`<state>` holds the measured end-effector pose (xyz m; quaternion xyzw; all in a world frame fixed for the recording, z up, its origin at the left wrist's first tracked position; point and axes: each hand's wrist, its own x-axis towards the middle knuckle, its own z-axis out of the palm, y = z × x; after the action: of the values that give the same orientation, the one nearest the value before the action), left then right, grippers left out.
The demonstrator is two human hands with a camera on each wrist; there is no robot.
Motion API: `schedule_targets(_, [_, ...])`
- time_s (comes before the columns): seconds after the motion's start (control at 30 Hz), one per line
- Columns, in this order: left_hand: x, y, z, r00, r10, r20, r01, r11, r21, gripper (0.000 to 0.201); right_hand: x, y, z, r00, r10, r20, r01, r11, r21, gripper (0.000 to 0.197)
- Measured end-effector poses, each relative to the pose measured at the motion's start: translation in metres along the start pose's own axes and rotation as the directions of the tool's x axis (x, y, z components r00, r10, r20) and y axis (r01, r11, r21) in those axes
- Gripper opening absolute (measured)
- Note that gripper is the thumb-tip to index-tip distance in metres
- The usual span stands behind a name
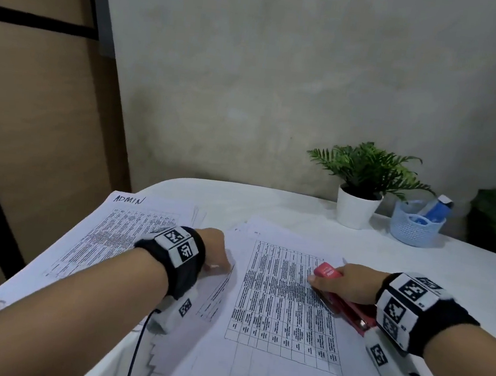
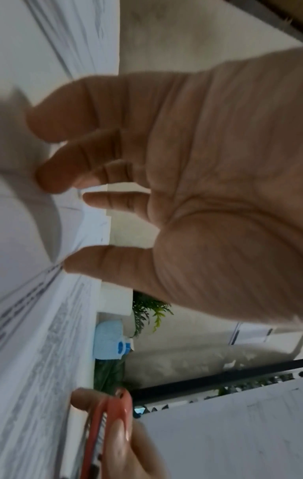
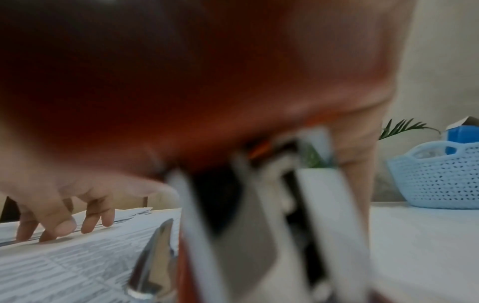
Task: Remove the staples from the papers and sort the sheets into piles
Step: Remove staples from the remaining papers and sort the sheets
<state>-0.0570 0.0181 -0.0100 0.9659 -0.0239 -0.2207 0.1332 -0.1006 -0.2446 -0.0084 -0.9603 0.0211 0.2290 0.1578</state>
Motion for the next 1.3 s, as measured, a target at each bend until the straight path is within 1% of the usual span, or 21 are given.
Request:
schedule_targets(0.07, [0.001,0.001,0.001,0.999,-0.044,-0.005,0.044,0.999,-0.033,0.028,0.0,0.005,0.0,1.0,0.012,0.012,-0.012,1.0,-0.007,0.071])
schedule_targets(0.17, [0.002,0.002,-0.002,0.997,-0.069,-0.025,0.068,0.997,-0.039,0.008,-0.002,0.006,0.003,1.0,0.004,0.021,-0.004,1.0,-0.016,0.069])
schedule_targets(0.2, [0.002,0.004,-0.002,0.997,-0.073,-0.024,0.072,0.997,-0.031,0.008,-0.002,0.005,0.004,1.0,0.001,0.014,0.0,1.0,-0.03,0.068])
schedule_targets(0.27, [0.004,0.006,-0.001,0.996,-0.082,-0.034,0.082,0.997,-0.009,0.016,0.0,0.004,0.005,1.0,-0.001,-0.009,0.001,0.999,-0.042,0.069])
schedule_targets(0.37, [0.004,0.009,0.0,0.993,-0.087,-0.081,0.091,0.995,0.05,0.021,0.003,0.005,0.007,0.999,-0.017,-0.042,0.014,0.998,-0.068,0.066])
schedule_targets(0.47, [0.007,0.011,-0.001,0.994,-0.087,-0.07,0.092,0.992,0.081,0.028,0.005,0.007,0.008,0.999,-0.028,-0.037,0.025,0.998,-0.058,0.062])
schedule_targets(0.6, [0.012,0.01,-0.002,0.985,-0.123,-0.12,0.126,0.992,0.017,0.028,0.003,0.008,0.009,0.998,-0.036,-0.043,0.034,0.998,-0.048,0.068])
schedule_targets(0.7, [0.019,0.009,-0.003,0.984,-0.113,-0.135,0.112,0.994,-0.013,0.035,0.002,0.008,0.009,0.998,-0.039,-0.049,0.036,0.997,-0.065,0.07])
schedule_targets(0.77, [0.019,0.011,-0.004,0.979,-0.08,-0.188,0.076,0.997,-0.029,0.028,0.003,0.009,0.009,0.999,-0.033,-0.043,0.031,0.998,-0.052,0.071])
schedule_targets(0.87, [0.019,0.011,-0.006,0.951,-0.023,-0.308,0.03,0.999,0.015,0.038,0.002,0.009,0.008,0.999,-0.031,-0.031,0.029,0.998,-0.046,0.071])
schedule_targets(0.9, [0.019,0.01,-0.006,0.941,0.009,-0.338,0.001,1.0,0.029,0.032,0.002,0.009,0.009,0.999,-0.033,-0.032,0.032,0.998,-0.048,0.07])
schedule_targets(0.97, [0.018,0.01,-0.007,0.924,0.046,-0.38,-0.044,0.999,0.014,0.012,0.002,0.009,0.009,0.999,-0.035,-0.036,0.034,0.998,-0.051,0.069])
schedule_targets(1.0, [0.018,0.009,-0.007,0.918,0.055,-0.393,-0.062,0.998,-0.005,0.007,0.002,0.009,0.009,0.999,-0.032,-0.037,0.03,0.998,-0.053,0.069])
schedule_targets(1.07, [0.016,0.007,-0.007,0.922,0.051,-0.384,-0.081,0.995,-0.062,0.008,0.001,0.008,0.009,0.999,-0.024,-0.03,0.023,0.998,-0.054,0.069])
schedule_targets(1.1, [0.015,0.007,-0.008,0.934,0.037,-0.354,-0.081,0.99,-0.112,0.014,0.001,0.007,0.008,0.999,-0.023,-0.03,0.021,0.998,-0.059,0.07])
schedule_targets(1.13, [0.014,0.007,-0.007,0.951,0.025,-0.308,-0.077,0.984,-0.158,0.019,0.001,0.007,0.008,0.999,-0.022,-0.035,0.02,0.998,-0.066,0.07])
schedule_targets(1.2, [0.014,0.006,-0.007,0.978,0.016,-0.207,-0.061,0.975,-0.212,0.011,0.002,0.007,0.009,0.998,-0.028,-0.049,0.024,0.997,-0.072,0.07])
schedule_targets(1.23, [0.013,0.006,-0.007,0.986,0.01,-0.167,-0.05,0.97,-0.24,0.017,0.003,0.007,0.009,0.998,-0.028,-0.053,0.025,0.998,-0.065,0.071])
schedule_targets(1.3, [0.011,0.006,-0.004,0.995,-0.013,-0.098,-0.015,0.959,-0.282,0.039,0.004,0.006,0.01,0.999,-0.03,-0.023,0.03,1.0,-0.001,0.072])
